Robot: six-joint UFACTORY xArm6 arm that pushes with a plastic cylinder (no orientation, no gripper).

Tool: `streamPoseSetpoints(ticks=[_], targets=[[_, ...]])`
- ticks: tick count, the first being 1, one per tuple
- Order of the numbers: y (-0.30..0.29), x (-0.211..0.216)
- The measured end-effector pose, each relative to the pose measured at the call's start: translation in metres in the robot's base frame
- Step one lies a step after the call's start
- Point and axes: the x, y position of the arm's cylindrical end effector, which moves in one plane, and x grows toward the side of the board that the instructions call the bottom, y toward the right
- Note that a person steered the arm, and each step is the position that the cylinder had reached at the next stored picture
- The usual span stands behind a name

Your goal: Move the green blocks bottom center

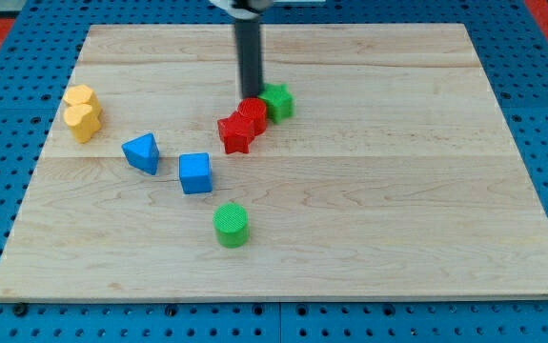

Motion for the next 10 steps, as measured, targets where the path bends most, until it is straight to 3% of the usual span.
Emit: streamPoseSetpoints(ticks=[1, 2, 3, 5, 6, 7, 8, 9, 10], targets=[[0.033, 0.035], [0.038, -0.005], [0.076, -0.018], [0.089, 0.081], [0.141, 0.051], [0.157, 0.073], [0.087, 0.107], [0.021, 0.17], [-0.006, 0.195]])
